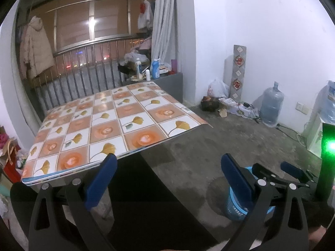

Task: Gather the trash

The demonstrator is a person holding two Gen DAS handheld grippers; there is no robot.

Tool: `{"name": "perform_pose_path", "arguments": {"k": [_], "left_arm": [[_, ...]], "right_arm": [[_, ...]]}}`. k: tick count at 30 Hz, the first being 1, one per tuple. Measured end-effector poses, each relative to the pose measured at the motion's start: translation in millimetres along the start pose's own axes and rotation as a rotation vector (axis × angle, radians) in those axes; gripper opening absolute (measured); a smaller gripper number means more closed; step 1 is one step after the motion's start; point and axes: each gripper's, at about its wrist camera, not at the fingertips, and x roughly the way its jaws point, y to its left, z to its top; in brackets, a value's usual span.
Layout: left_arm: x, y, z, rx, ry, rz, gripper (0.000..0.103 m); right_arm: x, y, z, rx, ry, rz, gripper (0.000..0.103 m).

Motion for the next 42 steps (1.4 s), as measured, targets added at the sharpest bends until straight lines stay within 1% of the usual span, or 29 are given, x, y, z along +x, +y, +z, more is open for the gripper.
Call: {"name": "perform_pose_path", "arguments": {"k": [8,14,19,26,42], "left_arm": [[-1.1,-4.1,-1.7,0.021,-0.012,0.006,0.098],[-1.8,-3.5,-1.9,0.010,-0.023,0.012,0.098],[3.2,-3.2,-3.0,0.006,0.007,0.013,0.098],[3.6,0.2,-3.3,-0.008,0.021,0.019,0.098],[3.9,-0.7,-3.6,-0.006,0.018,0.029,0.098]], "right_arm": [[1.5,-0.3,-2.2,0.007,0.009,-0.004,0.095],[1.9,-1.1,-3.3,0.010,0.010,-0.003,0.095],[-0.4,0.0,-4.6,0.007,0.009,-0.004,0.095],[-1.2,0.1,-3.3,0.007,0.009,-0.004,0.095],[-1.0,-0.1,-3.2,0.011,0.013,-0.005,0.095]]}}
